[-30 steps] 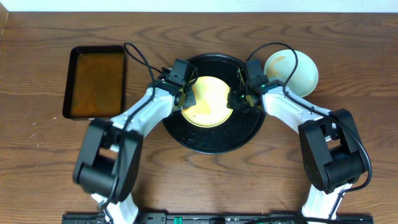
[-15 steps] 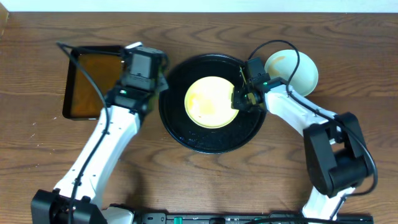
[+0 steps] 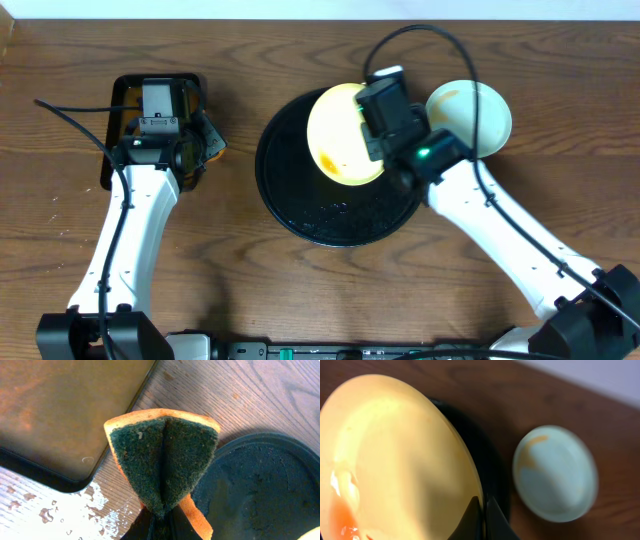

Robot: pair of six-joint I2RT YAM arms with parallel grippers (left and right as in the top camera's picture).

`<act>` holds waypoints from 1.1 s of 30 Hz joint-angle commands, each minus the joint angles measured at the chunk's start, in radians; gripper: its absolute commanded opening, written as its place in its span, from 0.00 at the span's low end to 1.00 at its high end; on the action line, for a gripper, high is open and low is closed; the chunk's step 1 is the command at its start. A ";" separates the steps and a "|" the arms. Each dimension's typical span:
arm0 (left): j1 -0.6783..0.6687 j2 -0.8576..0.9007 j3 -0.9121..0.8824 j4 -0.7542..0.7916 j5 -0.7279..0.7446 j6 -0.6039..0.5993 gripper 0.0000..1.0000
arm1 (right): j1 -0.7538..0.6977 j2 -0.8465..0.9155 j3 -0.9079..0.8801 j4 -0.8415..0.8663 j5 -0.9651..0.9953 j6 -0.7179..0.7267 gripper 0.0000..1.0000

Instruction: Clean dirty plates on tray and stack at the side

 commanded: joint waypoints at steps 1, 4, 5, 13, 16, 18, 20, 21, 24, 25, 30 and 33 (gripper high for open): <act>0.004 0.008 0.003 -0.004 0.016 0.013 0.08 | 0.079 -0.019 0.053 0.009 0.290 -0.130 0.01; 0.004 0.008 0.003 -0.004 0.016 0.013 0.08 | 0.136 -0.019 0.059 0.059 0.457 -0.251 0.01; 0.004 0.008 0.003 -0.003 0.016 0.013 0.08 | 0.150 -0.019 0.059 0.081 0.500 -0.288 0.01; 0.004 0.008 0.003 -0.014 0.016 0.013 0.08 | 0.197 -0.019 0.059 0.183 0.616 -0.396 0.01; 0.004 0.008 0.003 -0.018 0.016 0.013 0.08 | 0.197 -0.019 0.059 0.183 0.613 -0.384 0.01; 0.004 0.008 0.003 -0.018 0.016 0.013 0.08 | 0.197 -0.019 0.059 0.182 0.612 -0.378 0.01; 0.004 0.008 0.003 -0.018 0.016 0.013 0.08 | 0.195 -0.019 0.059 0.169 0.594 -0.341 0.01; 0.004 0.008 0.003 -0.018 0.016 0.013 0.08 | 0.192 -0.019 0.059 0.150 0.563 -0.299 0.01; 0.004 0.008 0.003 -0.018 0.016 0.013 0.08 | 0.160 -0.019 0.059 0.070 0.398 -0.143 0.01; 0.004 0.008 0.003 -0.018 0.016 0.013 0.08 | 0.138 -0.019 0.059 0.041 0.314 -0.082 0.01; 0.004 0.008 0.001 -0.018 0.016 0.013 0.08 | -0.049 -0.008 0.057 -0.046 -0.156 0.203 0.01; 0.004 0.008 0.000 -0.018 0.042 0.013 0.08 | -0.172 0.027 0.048 -0.042 -0.426 0.264 0.01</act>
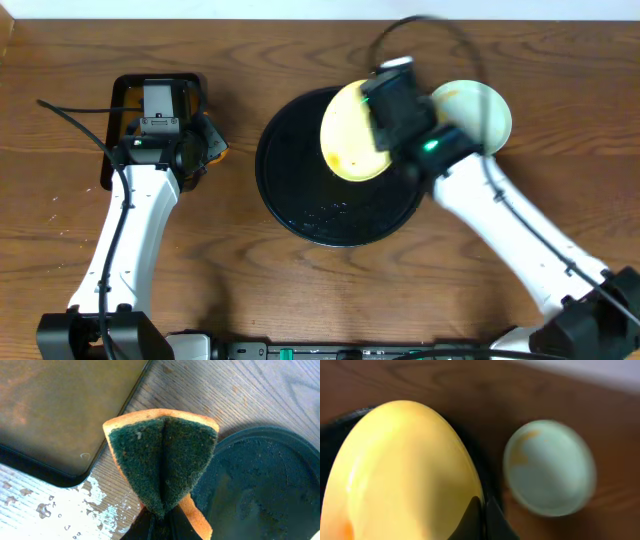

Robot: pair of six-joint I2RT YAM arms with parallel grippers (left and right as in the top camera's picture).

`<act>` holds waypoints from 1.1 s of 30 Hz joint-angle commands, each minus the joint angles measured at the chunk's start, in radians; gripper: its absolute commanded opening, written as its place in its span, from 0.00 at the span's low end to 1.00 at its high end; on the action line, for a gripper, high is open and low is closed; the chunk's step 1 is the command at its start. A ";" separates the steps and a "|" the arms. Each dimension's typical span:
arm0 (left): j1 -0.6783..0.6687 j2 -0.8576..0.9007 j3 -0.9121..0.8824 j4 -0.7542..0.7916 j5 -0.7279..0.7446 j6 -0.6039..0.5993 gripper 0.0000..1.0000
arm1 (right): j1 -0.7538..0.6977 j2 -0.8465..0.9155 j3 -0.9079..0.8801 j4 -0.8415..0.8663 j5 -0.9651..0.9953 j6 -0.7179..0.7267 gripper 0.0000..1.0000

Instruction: Clean dirty plates on tray and stack at the side

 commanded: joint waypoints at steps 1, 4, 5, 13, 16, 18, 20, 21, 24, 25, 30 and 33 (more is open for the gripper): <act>0.004 0.008 -0.002 -0.002 0.073 0.013 0.07 | -0.143 0.059 0.002 0.003 -0.435 0.201 0.01; 0.003 0.010 -0.003 -0.002 0.139 0.014 0.08 | -0.179 0.138 -0.007 0.011 -0.443 0.199 0.01; 0.002 0.010 -0.004 -0.002 0.160 0.014 0.08 | -0.183 0.171 -0.007 0.018 -0.444 0.199 0.01; -0.072 0.010 -0.005 -0.002 0.187 0.014 0.08 | -0.167 0.394 -0.007 0.107 -0.559 0.235 0.01; -0.123 0.010 -0.008 -0.002 0.187 0.018 0.08 | -0.165 0.429 -0.007 0.111 -0.556 0.236 0.01; -0.152 0.014 -0.015 0.007 0.187 0.017 0.08 | -0.165 0.439 -0.007 0.110 -0.555 0.237 0.01; -0.201 0.034 -0.027 0.032 0.187 0.016 0.08 | -0.164 0.442 -0.007 0.112 -0.555 0.237 0.01; -0.218 0.043 -0.030 0.043 0.187 0.016 0.08 | -0.163 0.443 -0.007 0.112 -0.555 0.237 0.01; -0.275 0.090 -0.033 0.084 0.187 0.016 0.08 | -0.155 0.443 -0.007 0.111 -0.555 0.237 0.01; -0.294 0.108 -0.033 0.100 0.186 0.012 0.08 | -0.151 0.443 -0.007 0.111 -0.555 0.237 0.01; -0.381 0.217 -0.033 0.229 0.187 -0.005 0.08 | -0.133 0.443 -0.007 0.113 -0.546 0.237 0.01; -0.412 0.285 -0.033 0.309 0.186 -0.071 0.08 | -0.118 0.443 -0.007 0.110 -0.497 0.237 0.01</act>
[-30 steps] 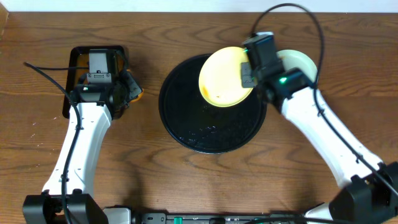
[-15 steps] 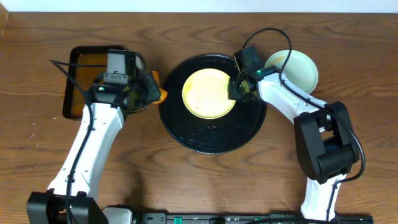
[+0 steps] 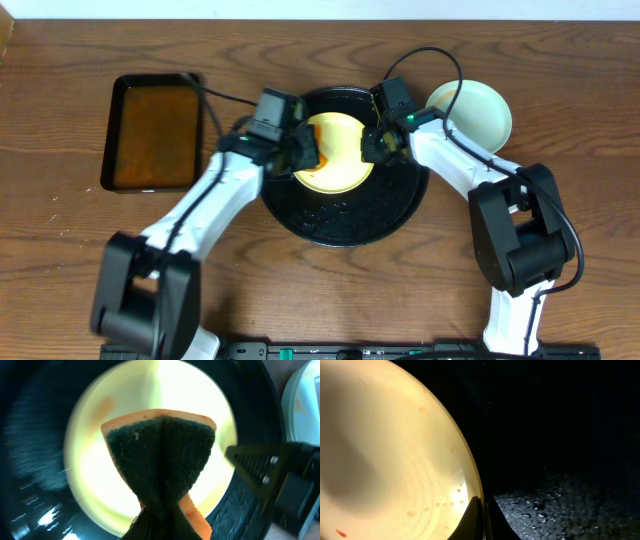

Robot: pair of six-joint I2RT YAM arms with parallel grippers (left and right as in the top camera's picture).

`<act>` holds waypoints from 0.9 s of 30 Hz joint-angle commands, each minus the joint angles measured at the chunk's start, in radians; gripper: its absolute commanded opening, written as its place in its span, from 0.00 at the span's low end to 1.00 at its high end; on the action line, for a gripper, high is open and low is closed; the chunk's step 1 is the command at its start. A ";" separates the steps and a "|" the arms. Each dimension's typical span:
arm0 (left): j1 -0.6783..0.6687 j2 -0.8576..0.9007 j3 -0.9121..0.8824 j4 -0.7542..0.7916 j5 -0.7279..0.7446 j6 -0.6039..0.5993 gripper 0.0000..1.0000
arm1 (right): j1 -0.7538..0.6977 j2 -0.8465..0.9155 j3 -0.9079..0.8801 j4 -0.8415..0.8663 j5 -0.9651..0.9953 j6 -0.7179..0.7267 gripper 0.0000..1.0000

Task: Clean dirty plates on tray and stack at the side
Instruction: 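Scrub the yellow plate again with the sponge in the left gripper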

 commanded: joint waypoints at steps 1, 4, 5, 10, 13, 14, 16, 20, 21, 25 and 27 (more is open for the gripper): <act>-0.028 0.074 -0.013 0.060 0.001 -0.078 0.08 | 0.027 0.016 -0.002 -0.005 0.066 0.014 0.01; -0.036 0.158 -0.013 0.082 0.002 -0.156 0.08 | 0.034 0.016 -0.002 -0.005 0.084 0.014 0.01; -0.036 0.174 -0.013 0.081 0.002 -0.158 0.08 | 0.034 0.016 -0.002 -0.006 0.084 0.014 0.01; -0.036 0.218 -0.013 0.051 0.001 -0.156 0.08 | 0.034 0.016 -0.002 -0.006 0.085 0.014 0.01; -0.036 0.217 -0.013 0.016 -0.031 -0.122 0.08 | 0.034 0.016 -0.002 -0.005 0.085 0.014 0.01; -0.036 0.217 -0.013 -0.001 -0.066 -0.099 0.08 | 0.034 0.016 -0.002 -0.005 0.085 0.014 0.01; -0.034 0.217 -0.013 -0.043 -0.172 -0.070 0.08 | 0.034 0.016 -0.002 -0.005 0.085 0.014 0.01; -0.031 0.204 0.004 -0.102 -0.473 -0.003 0.08 | 0.034 0.016 -0.002 -0.005 0.085 0.014 0.01; -0.031 0.202 0.013 -0.102 -0.504 0.014 0.08 | 0.034 0.016 -0.002 -0.005 0.085 0.014 0.01; -0.031 0.177 0.074 -0.080 -0.561 0.054 0.08 | 0.034 0.016 -0.002 -0.005 0.092 0.014 0.01; -0.031 0.163 0.098 -0.068 -0.560 0.053 0.08 | 0.034 0.016 -0.002 -0.005 0.092 0.014 0.01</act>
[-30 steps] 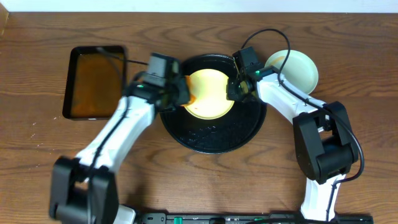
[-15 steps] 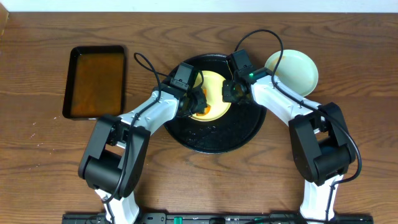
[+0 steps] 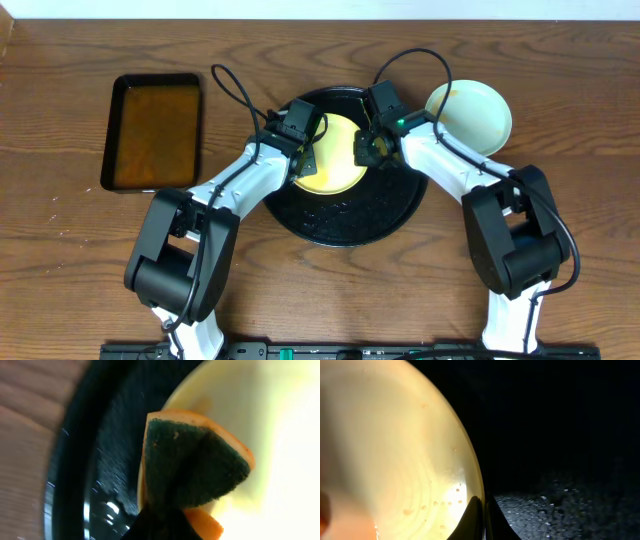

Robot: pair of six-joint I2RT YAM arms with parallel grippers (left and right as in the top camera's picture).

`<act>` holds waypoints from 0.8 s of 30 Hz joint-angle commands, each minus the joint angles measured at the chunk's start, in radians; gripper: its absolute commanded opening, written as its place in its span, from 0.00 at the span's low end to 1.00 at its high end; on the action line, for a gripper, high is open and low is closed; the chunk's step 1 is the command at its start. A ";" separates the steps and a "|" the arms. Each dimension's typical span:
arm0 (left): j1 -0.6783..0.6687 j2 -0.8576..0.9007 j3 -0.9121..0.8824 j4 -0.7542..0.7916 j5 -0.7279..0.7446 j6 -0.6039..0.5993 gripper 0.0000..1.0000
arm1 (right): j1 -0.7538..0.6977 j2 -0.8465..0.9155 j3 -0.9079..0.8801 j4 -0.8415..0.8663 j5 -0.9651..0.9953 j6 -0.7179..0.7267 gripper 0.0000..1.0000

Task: Clean dirty plates on tray and stack at the side
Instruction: 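Scrub the yellow plate again with the sponge in the left gripper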

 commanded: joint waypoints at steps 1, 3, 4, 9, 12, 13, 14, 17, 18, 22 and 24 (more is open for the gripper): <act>0.015 -0.034 0.063 0.013 -0.150 0.047 0.08 | -0.001 0.016 -0.002 -0.006 0.052 0.011 0.01; 0.015 -0.052 0.066 0.030 -0.113 0.047 0.08 | -0.001 0.016 -0.002 -0.006 0.052 0.011 0.01; 0.016 -0.060 0.066 0.036 -0.063 0.047 0.08 | -0.001 0.016 -0.002 -0.007 0.052 0.011 0.01; 0.007 -0.047 0.060 0.044 0.263 -0.040 0.08 | -0.001 0.016 -0.002 -0.001 0.052 0.011 0.01; -0.020 -0.008 0.047 0.051 0.347 -0.134 0.08 | -0.001 0.016 -0.002 0.000 0.052 0.011 0.01; -0.028 0.003 0.043 0.055 0.346 -0.137 0.08 | -0.001 0.016 -0.002 0.000 0.052 0.011 0.01; -0.034 0.014 0.040 0.060 0.346 -0.137 0.08 | -0.001 0.016 -0.002 0.000 0.052 0.011 0.01; -0.043 0.052 0.039 0.065 0.344 -0.135 0.08 | -0.001 0.016 -0.002 -0.001 0.052 0.011 0.01; -0.042 0.068 0.039 0.066 0.336 -0.122 0.08 | -0.001 0.016 -0.002 -0.001 0.052 0.011 0.01; -0.031 0.101 0.039 0.035 0.211 -0.071 0.08 | -0.001 0.016 -0.002 -0.005 0.052 0.011 0.01; -0.017 0.101 0.039 -0.022 0.024 -0.032 0.08 | -0.001 0.016 -0.003 -0.008 0.052 0.011 0.01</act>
